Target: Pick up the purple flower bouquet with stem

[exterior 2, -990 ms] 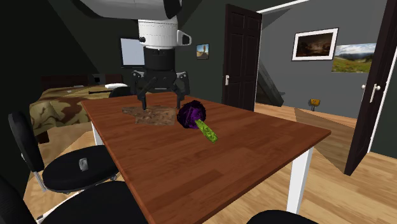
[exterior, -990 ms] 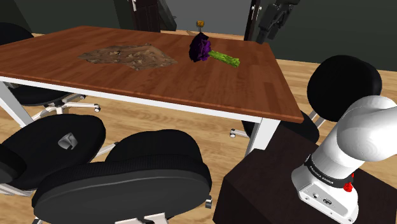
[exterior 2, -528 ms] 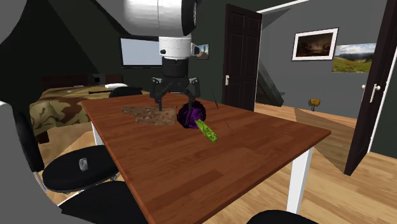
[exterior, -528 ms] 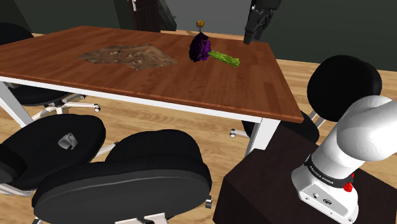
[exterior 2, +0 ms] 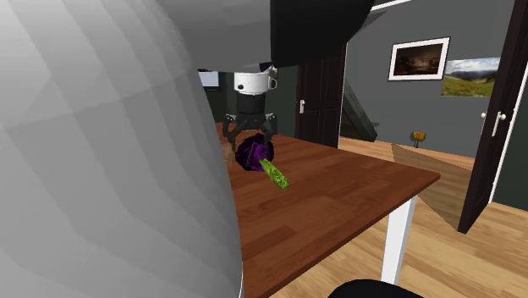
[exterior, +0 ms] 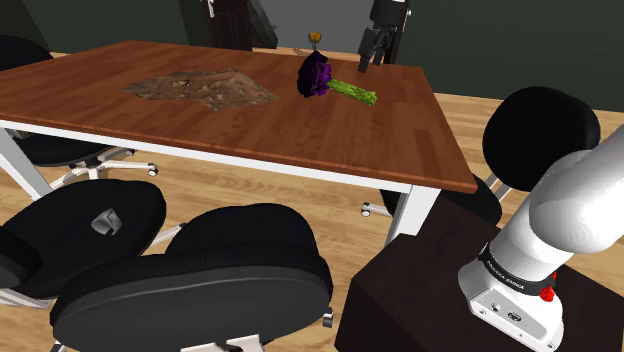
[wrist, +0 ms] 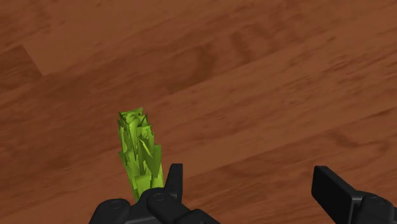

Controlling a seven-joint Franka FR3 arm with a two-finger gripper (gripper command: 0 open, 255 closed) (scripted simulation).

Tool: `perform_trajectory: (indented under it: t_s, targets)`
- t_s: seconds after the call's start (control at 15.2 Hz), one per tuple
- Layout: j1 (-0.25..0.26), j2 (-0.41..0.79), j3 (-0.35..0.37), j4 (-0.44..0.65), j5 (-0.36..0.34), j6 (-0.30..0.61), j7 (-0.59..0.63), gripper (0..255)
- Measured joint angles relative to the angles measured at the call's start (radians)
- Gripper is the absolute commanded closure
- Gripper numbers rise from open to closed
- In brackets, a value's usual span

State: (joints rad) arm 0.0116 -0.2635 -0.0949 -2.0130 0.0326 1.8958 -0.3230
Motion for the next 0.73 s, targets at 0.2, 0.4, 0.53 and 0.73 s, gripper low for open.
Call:
perform_trajectory:
  t_s: [0.2, 0.4, 0.53, 0.73]
  targets:
    - [-0.004, 0.113, -0.020, 0.097, 0.007, 0.004, -0.052, 0]
    - [-0.011, 0.229, -0.036, 0.196, 0.018, 0.008, -0.103, 0]
    - [-0.017, 0.321, -0.042, 0.288, 0.029, 0.001, -0.132, 0]
    - [-0.029, 0.450, -0.047, 0.419, 0.044, -0.012, -0.175, 0]
